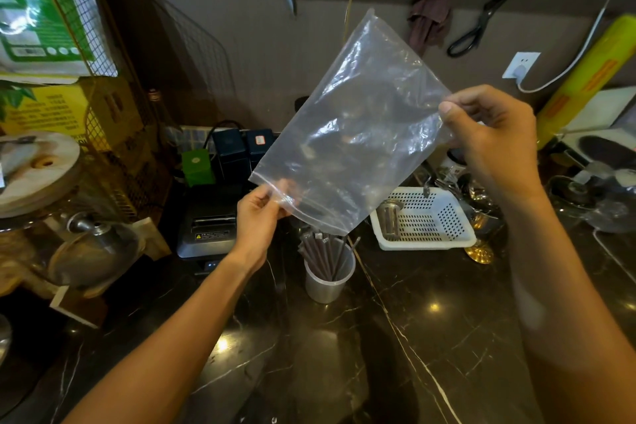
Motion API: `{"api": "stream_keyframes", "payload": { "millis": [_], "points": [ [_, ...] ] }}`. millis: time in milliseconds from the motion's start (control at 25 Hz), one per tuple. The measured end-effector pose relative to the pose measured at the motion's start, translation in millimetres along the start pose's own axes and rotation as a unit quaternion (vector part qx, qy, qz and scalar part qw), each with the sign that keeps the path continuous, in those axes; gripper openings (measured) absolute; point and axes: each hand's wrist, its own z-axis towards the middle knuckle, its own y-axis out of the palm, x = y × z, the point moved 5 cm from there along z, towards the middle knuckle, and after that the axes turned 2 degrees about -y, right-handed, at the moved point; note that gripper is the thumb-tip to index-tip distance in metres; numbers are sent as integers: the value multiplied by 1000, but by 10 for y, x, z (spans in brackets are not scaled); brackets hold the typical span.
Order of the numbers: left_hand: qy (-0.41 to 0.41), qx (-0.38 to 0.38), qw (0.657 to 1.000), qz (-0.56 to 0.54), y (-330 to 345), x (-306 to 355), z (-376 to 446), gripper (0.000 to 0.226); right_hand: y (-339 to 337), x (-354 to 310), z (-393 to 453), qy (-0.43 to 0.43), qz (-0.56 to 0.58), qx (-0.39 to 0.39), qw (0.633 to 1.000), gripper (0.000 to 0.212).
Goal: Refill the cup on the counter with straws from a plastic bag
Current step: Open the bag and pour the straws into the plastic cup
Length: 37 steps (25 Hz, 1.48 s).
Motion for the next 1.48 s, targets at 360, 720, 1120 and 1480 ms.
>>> {"api": "stream_keyframes", "payload": {
  "millis": [360, 720, 1120, 1480],
  "points": [
    [-71, -73, 994, -39, 223, -40, -249, 50, -190, 719, -560, 212, 43, 49, 975, 10],
    [-60, -103, 993, 21, 938, -339, -462, 29, -842, 1499, -1522, 424, 207, 96, 877, 7],
    [-151, -165, 972, 67, 1976, -1138, -835, 27, -1465, 2306, -2789, 534, 242, 193, 787, 8],
    [-218, -171, 941, 194, 2163, -1983, -879, 40, -1410, 2849, -3407, 595, 119, 162, 778, 18]
  ]
}}
